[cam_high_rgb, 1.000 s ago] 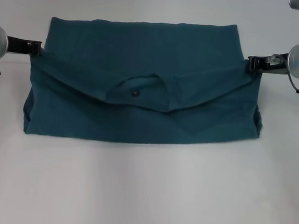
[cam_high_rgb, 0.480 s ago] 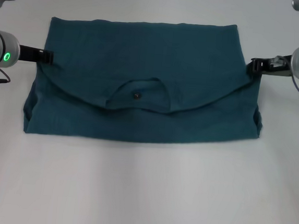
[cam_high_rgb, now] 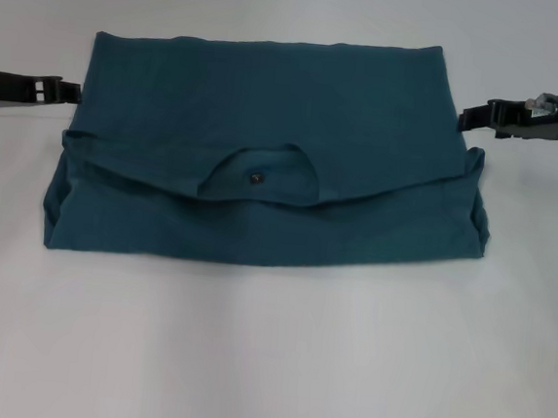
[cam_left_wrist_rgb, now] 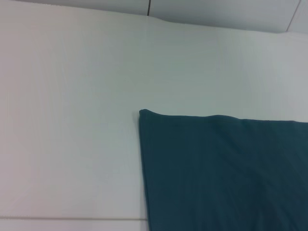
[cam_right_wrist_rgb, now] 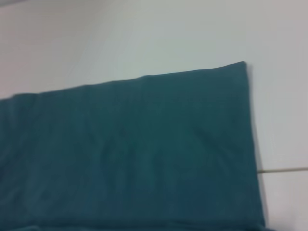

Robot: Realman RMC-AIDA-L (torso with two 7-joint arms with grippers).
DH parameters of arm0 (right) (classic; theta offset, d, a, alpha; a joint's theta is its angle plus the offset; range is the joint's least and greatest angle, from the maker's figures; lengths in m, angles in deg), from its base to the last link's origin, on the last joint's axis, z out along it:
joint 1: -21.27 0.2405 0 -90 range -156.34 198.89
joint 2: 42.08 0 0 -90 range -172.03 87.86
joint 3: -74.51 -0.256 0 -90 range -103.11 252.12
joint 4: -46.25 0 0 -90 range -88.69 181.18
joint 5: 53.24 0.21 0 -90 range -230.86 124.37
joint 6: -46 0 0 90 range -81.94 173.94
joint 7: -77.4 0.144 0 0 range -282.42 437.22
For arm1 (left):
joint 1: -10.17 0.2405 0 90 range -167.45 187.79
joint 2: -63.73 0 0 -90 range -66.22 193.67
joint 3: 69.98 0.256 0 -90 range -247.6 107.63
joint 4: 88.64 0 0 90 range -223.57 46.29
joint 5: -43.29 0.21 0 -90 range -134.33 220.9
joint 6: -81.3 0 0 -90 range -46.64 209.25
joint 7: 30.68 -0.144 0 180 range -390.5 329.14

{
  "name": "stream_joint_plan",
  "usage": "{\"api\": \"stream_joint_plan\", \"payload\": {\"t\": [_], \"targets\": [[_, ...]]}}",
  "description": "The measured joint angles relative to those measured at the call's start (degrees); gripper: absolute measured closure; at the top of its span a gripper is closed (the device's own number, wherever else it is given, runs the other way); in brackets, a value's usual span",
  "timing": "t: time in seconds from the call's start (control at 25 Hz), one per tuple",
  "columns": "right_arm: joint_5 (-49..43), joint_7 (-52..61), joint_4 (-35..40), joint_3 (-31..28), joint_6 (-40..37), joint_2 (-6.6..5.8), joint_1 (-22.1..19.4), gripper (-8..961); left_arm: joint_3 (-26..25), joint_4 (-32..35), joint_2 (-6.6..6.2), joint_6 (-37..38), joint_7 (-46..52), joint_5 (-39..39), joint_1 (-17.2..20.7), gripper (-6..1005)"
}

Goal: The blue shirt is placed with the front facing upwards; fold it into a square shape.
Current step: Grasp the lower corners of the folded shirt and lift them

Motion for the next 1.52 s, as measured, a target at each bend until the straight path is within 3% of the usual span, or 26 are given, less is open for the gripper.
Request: {"api": "stream_joint_plan", "payload": {"t": [0.08,0.2,0.28,0.44,0.6,0.68,0.92,1.24,1.52], "targets": [[3.21,-2.50,2.64,-2.42,-3.77,0.37,-1.78,368,-1.77,3.36,0.84,2.91,0.30,-0.98,1.46,456],[14.03,-9.12,6.84,-5.27,-10.61,1.41,-6.57,286,-3.73,7.74,1.46,7.32,0.20,-5.99,4.54,343],[21.06,-13.20,8.35,-6.10,-14.87,1.76,-9.93,232,-3.97,9.23,1.28,9.82,0.03,-10.99,6.94,343],[31.45,-17.80,8.95,-6.68,-22.91,1.69,-16.54,239,-4.07,9.94,0.20,13.31,-0.13,-20.75,11.87,342],[34.81,-19.73,8.65,-7.80,-28.45,1.55,-20.54,245,-4.15,7.76,-0.49,17.69,-2.53,-31.00,16.78,356],[35.11,-20.28,8.57,-8.79,-30.24,1.84,-22.10,248,-4.19,6.99,-0.56,18.44,-3.23,-32.54,17.56,356],[35.33,-21.50,8.49,-10.40,-32.09,2.06,-23.85,254,-4.21,2.41,-1.01,19.63,-12.46,-33.88,18.56,356],[35.21,-21.93,8.44,-10.48,-31.82,2.04,-23.77,261,-4.14,-1.30,-1.02,14.27,-27.60,-33.63,18.17,356],[35.22,-21.96,8.03,-11.47,-31.71,2.10,-23.85,268,-3.87,-4.56,-0.60,12.65,-30.29,-34.00,17.53,356]]}}
